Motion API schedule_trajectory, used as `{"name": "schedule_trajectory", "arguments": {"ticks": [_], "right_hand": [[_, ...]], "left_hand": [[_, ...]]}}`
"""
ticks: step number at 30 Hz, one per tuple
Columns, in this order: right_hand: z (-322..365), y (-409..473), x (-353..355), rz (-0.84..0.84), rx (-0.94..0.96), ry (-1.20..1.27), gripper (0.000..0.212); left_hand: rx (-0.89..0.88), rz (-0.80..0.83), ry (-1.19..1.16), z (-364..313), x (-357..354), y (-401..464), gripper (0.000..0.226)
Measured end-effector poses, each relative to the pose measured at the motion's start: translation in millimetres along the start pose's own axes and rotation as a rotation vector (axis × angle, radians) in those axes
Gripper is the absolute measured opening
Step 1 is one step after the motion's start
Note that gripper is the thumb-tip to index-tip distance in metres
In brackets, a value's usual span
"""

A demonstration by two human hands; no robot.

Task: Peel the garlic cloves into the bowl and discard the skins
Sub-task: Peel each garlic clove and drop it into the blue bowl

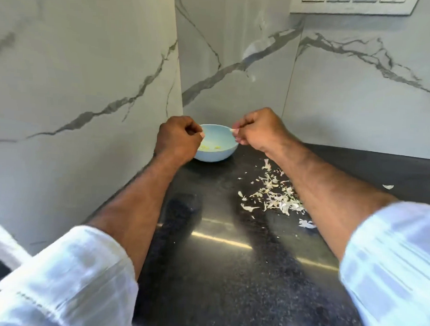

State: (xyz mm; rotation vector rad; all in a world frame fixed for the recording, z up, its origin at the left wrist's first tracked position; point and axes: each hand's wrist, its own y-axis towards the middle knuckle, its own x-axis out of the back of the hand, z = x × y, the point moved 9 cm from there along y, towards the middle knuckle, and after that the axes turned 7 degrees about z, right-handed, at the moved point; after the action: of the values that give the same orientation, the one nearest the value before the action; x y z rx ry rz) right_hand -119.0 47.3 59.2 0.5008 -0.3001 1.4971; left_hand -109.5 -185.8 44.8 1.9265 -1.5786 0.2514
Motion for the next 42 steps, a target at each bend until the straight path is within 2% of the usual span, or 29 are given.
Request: {"name": "schedule_trajectory", "arguments": {"ticks": [2,7,12,15,19,21,24,27,29,32,36,42], "right_hand": [[2.4,14.9,-13.2,-0.004,-0.032,-0.077,0.013],[1.5,19.3,-10.5,-0.022,-0.05,-0.06,0.016],[-3.6,-13.0,50.3,-0.077,0.017,-0.067,0.019],[-23.8,-44.3,90.2,-0.03,0.032,-0.185,0.013],[-73.0,-84.0,129.3,0.091,-0.076,-0.328,0.011],[-90.9,-99.1,144.3,0.04,-0.054,-0.331,0.017],[-112.4,-114.3,159.3,-0.029,-0.02,-0.371,0.023],[-126.6,-120.2,167.9,0.092,-0.074,-0.605,0.032],[-135.0,-121.4,174.6,0.18,-0.143,-0.647,0.027],[-145.1,-120.5,172.8,0.24,-0.205,-0.709,0.018],[-154.9,-116.4,165.2,0.233,-0.209,-0.714,0.017],[-165.1,-114.1,167.6,0.25,-0.237,-0.705,0.022]], "left_hand": [[-0.023,0.013,0.07,-1.9,4.2,7.8,0.012],[-0.067,0.063,0.118,-13.2,-0.3,19.5,0.02],[-0.089,0.085,0.046,-33.7,-24.4,7.5,0.014],[-0.156,0.168,0.03,-62.6,-60.4,-12.3,0.014],[-0.147,0.317,-0.11,-95.4,-116.9,-37.4,0.013],[-0.139,0.349,-0.158,-103.7,-139.4,-46.5,0.012],[-0.154,0.357,-0.208,-100.7,-167.8,-58.0,0.011],[-0.245,0.347,-0.093,-94.8,-186.8,-67.8,0.009],[-0.329,0.376,0.021,-98.8,-195.6,-70.9,0.008],[-0.394,0.374,0.049,-110.9,-194.0,-72.2,0.01],[-0.41,0.345,0.062,-113.1,-188.0,-74.0,0.011],[-0.328,0.309,0.04,-96.9,-174.9,-64.4,0.014]]}}
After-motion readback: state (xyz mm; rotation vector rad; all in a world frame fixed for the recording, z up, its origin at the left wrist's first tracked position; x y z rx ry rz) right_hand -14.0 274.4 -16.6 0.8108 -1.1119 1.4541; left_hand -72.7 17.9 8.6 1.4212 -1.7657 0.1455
